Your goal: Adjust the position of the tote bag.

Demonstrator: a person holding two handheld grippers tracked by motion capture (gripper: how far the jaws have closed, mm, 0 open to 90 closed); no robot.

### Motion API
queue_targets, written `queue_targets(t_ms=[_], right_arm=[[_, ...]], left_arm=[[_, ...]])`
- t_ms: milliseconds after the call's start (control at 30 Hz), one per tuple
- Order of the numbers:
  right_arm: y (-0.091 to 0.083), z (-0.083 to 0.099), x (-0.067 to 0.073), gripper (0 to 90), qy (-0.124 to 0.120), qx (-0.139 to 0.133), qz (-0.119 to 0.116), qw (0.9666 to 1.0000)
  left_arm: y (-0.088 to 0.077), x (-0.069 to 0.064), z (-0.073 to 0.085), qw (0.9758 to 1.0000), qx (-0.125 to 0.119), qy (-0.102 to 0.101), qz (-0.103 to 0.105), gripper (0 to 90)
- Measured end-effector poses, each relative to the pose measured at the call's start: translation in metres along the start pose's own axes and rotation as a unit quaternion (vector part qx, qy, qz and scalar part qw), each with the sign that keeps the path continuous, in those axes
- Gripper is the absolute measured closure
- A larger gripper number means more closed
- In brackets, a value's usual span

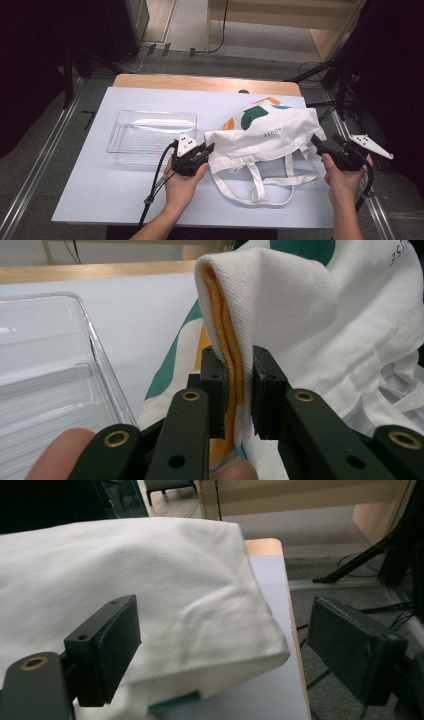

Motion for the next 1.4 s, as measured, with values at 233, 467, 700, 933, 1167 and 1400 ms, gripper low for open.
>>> queue_targets(t_ms=[233, 467, 700, 933, 1167, 1400], right_arm=[[0.035, 0.014, -0.005, 47.8, 0.011, 0.061, -0.021, 0.9979], [0.016, 0.025, 0.010, 82.5, -0.021, 0.039, -0.018, 0.9989], [-0.024, 0.030, 0.038, 82.9, -0.064, -0.017, -0.006, 0.9978], [-0.070, 0.032, 0.057, 82.9, -0.065, -0.045, -0.027, 0.9965], [-0.091, 0.046, 0.061, 82.7, -0.063, -0.029, -0.029, 0.9972], [-0.095, 0.053, 0.066, 82.9, -0.046, -0.021, -0.042, 0.9978]], left_arm=[[0.001, 0.001, 0.002, 1.0000, 0.000, -0.001, -0.003, 81.6], [0.003, -0.002, 0.002, 0.9998, -0.006, -0.014, 0.011, 84.9], [0.002, -0.008, -0.008, 0.9995, -0.012, -0.013, 0.025, 85.4], [0.002, 0.000, -0.021, 0.9987, -0.021, -0.026, 0.039, 85.5], [0.005, 0.013, -0.017, 0.9983, -0.008, -0.048, 0.034, 72.8], [0.002, 0.008, -0.019, 0.9987, -0.012, -0.023, 0.043, 84.1]])
Point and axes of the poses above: each handheld gripper's, and its own axes: y roughly forward along the jaws, z roughly out of its underside, x roughly to its left, the point moved 3 cm from there along y, roughly forward along the jaws, and after that the axes turned 8 degrees about z, right-handed, at the moved point
